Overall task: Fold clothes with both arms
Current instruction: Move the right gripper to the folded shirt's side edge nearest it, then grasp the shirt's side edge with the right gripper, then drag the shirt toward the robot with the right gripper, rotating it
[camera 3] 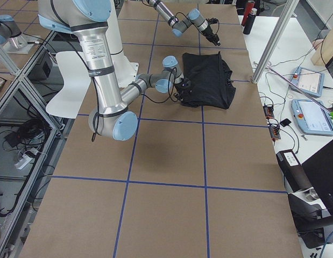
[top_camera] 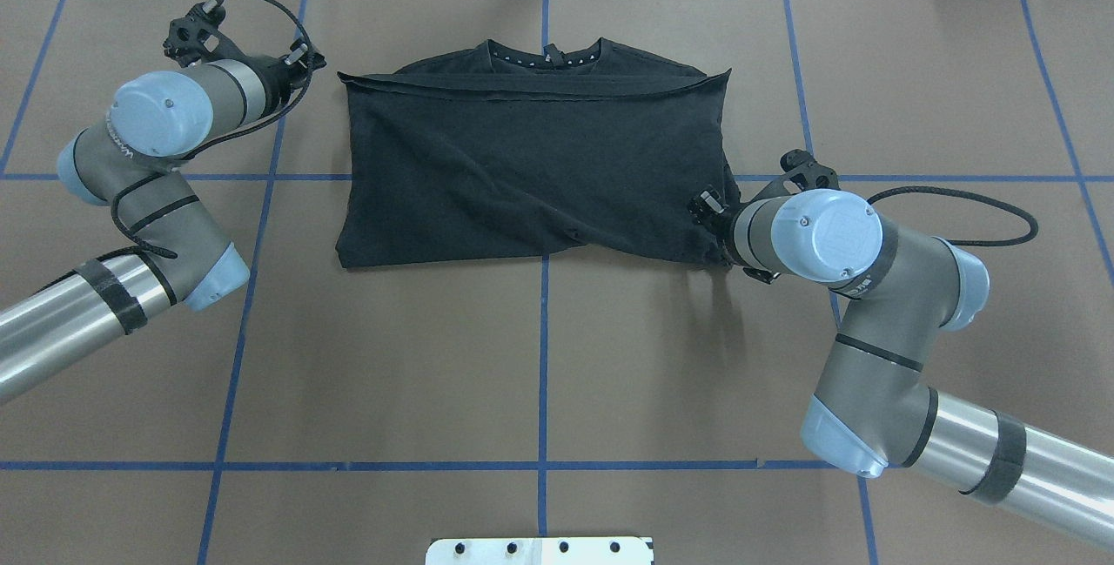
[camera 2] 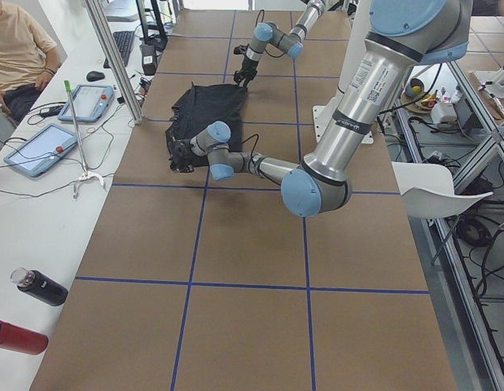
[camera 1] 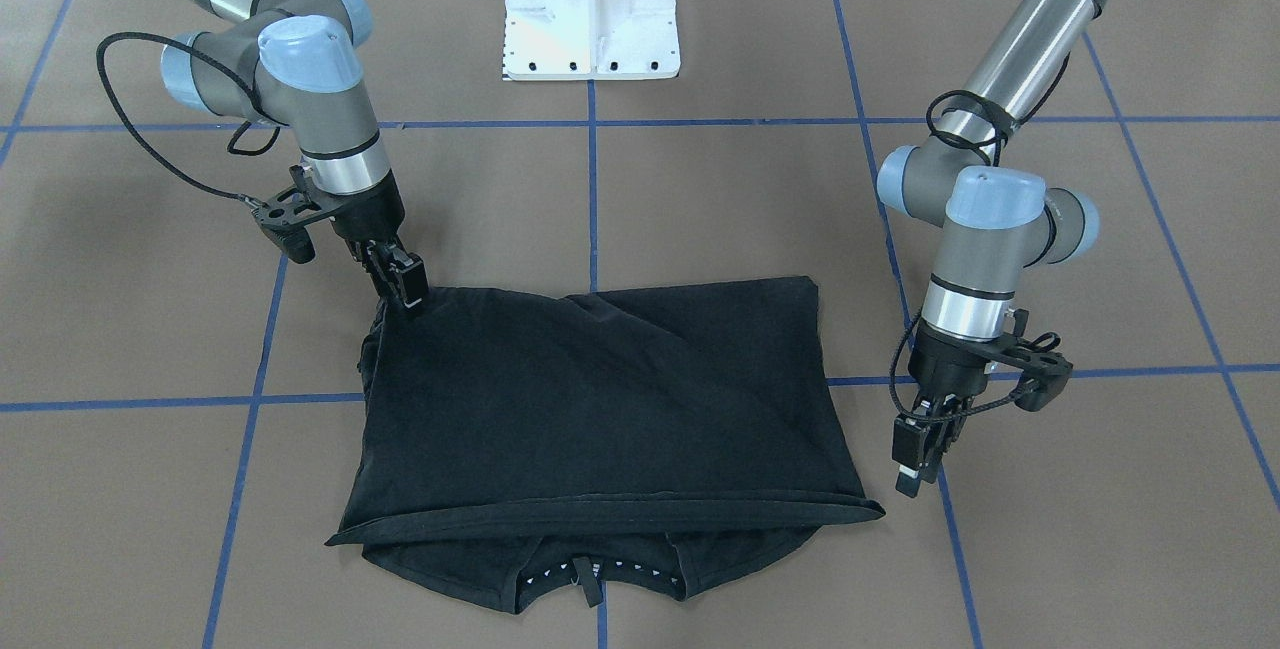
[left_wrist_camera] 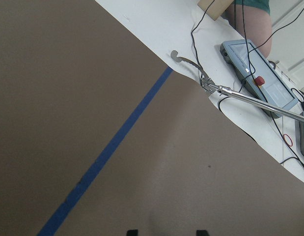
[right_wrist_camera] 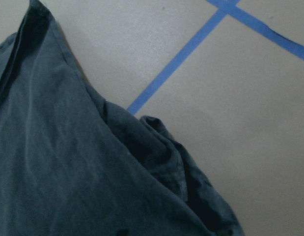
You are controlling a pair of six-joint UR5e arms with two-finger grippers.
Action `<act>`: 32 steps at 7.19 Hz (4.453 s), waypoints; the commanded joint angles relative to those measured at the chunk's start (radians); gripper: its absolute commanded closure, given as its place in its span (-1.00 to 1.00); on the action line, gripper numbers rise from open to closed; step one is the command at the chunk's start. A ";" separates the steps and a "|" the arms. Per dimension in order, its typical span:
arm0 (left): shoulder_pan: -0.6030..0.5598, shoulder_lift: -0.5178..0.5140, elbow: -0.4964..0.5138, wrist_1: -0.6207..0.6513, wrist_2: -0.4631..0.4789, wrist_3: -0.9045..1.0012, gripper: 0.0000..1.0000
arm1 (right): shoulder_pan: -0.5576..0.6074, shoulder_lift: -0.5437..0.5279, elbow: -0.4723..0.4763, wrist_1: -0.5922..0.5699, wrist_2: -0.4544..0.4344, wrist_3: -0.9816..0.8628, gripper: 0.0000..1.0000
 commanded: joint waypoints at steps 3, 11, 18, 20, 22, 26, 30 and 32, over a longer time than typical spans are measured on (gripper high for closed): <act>0.001 0.002 0.001 0.000 0.000 -0.018 -0.01 | -0.034 -0.046 0.033 -0.001 -0.010 0.006 -0.32; 0.000 0.005 0.005 0.000 0.000 -0.017 -0.01 | -0.070 -0.065 0.057 0.002 -0.035 0.005 1.00; 0.001 0.006 0.008 0.000 0.002 -0.015 -0.03 | -0.045 -0.094 0.088 -0.002 -0.028 0.011 -0.23; 0.001 0.006 0.008 0.002 0.002 -0.017 -0.03 | -0.038 -0.035 0.025 -0.002 -0.028 0.011 -0.23; 0.003 0.006 0.008 0.002 0.002 -0.017 -0.03 | -0.034 -0.034 0.026 -0.002 -0.028 0.009 -0.21; 0.005 0.005 0.008 0.002 0.014 -0.024 -0.03 | -0.028 -0.042 0.035 -0.004 -0.025 0.009 1.00; 0.006 0.000 0.003 0.003 0.014 -0.025 -0.03 | -0.025 -0.147 0.185 -0.010 0.001 0.008 1.00; 0.005 -0.004 -0.015 0.003 0.011 -0.026 -0.02 | -0.082 -0.240 0.393 -0.150 0.069 0.009 1.00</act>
